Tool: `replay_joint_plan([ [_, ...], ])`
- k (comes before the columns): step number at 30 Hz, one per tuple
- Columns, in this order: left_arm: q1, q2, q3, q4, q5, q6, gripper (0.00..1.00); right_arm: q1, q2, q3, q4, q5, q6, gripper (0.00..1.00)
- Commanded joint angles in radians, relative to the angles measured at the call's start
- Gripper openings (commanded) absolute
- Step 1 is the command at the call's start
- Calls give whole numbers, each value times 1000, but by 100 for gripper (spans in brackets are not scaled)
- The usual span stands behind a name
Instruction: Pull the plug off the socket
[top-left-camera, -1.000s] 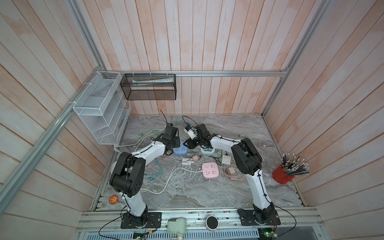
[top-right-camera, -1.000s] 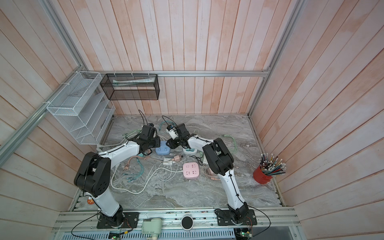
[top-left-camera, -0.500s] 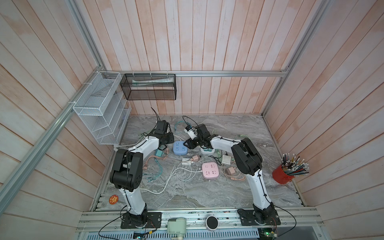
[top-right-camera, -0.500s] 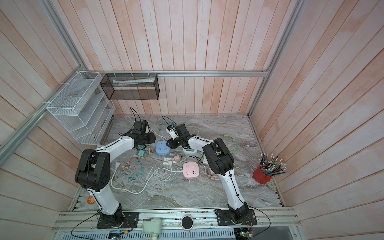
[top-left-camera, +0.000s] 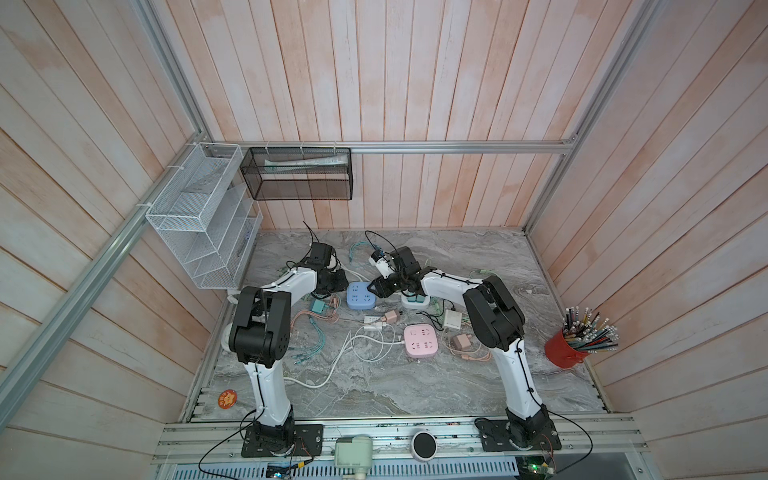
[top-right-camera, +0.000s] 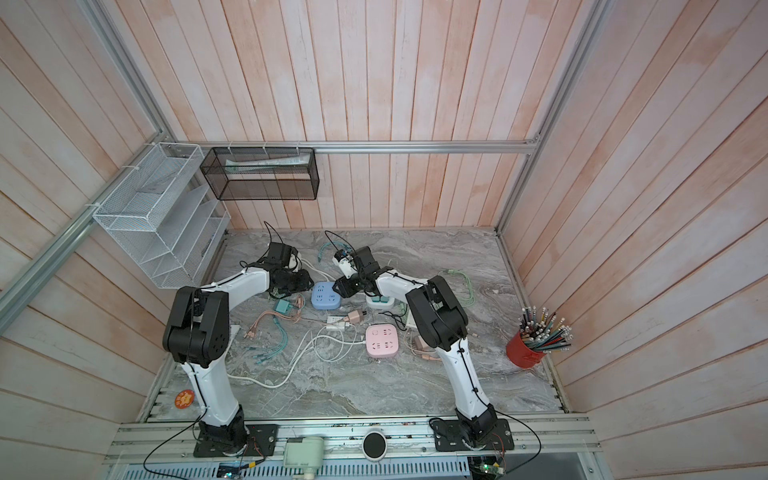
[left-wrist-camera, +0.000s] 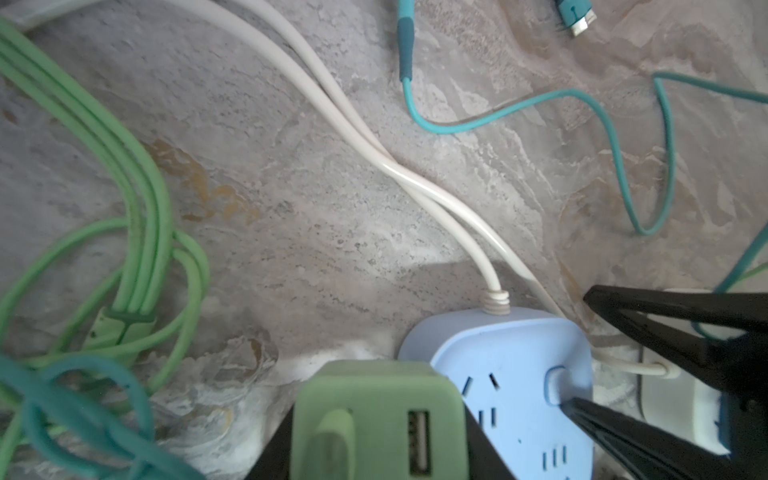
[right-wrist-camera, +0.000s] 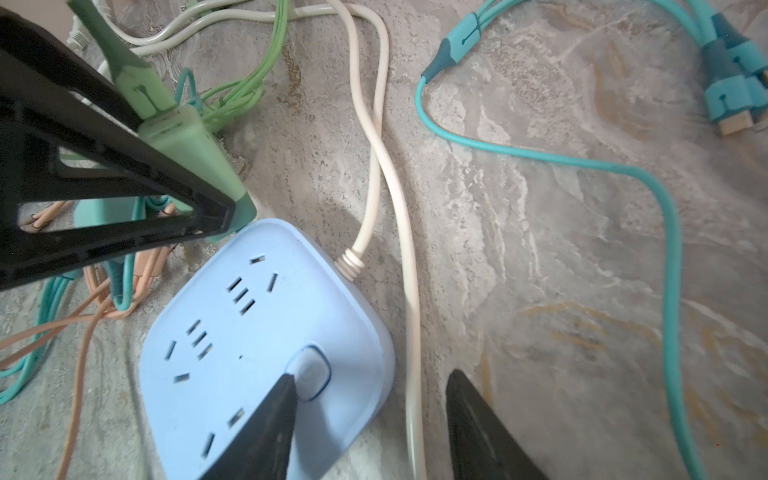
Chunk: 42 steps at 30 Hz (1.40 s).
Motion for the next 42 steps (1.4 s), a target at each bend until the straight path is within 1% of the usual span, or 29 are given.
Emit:
replay_joint_plan([
  [1, 25, 32, 46, -46, 61, 20, 37, -14, 31, 3, -135, 48, -8, 55],
  [5, 30, 61, 88, -112, 54, 36, 39, -14, 20, 13, -134, 47, -3, 56],
  [8, 31, 57, 90, -126, 33, 39, 44, -13, 10, 21, -139, 45, -3, 56],
  [9, 31, 53, 90, -129, 30, 40, 47, -14, 7, 23, -142, 45, -3, 56],
  [11, 32, 58, 96, -138, 28, 46, 57, -14, 4, 34, -145, 40, -5, 57],
  [13, 31, 67, 107, -159, 29, 52, 59, -14, -2, 40, -146, 31, -4, 58],
  [16, 32, 64, 106, -164, 26, 50, 69, -12, -14, 40, -140, 22, -3, 59],
  [18, 31, 57, 107, -166, 26, 50, 71, -11, -21, 45, -138, 16, -3, 59],
  [21, 32, 38, 110, -162, 21, 51, 79, -11, -35, 51, -138, 8, -6, 60],
  [24, 32, 16, 113, -160, 17, 51, 90, -11, -59, 46, -125, 8, -3, 61],
  [26, 32, 3, 113, -165, 14, 49, 100, -11, -76, 38, -111, 8, 1, 61],
  [29, 35, -18, 110, -173, 12, 41, 100, -12, -98, 31, -97, 9, 10, 62],
  [31, 40, -28, 110, -177, 37, 38, 100, -13, -115, 26, -94, 11, 12, 62],
  [34, 52, -22, 133, -213, 138, 47, 100, -16, -138, 19, -84, 10, 17, 62],
  [38, 52, -29, 144, -223, 226, 48, 100, -23, -166, 10, -72, 5, 25, 63],
  [42, 57, -46, 132, -196, 297, 29, 100, -34, -201, -14, -54, 14, 37, 63],
])
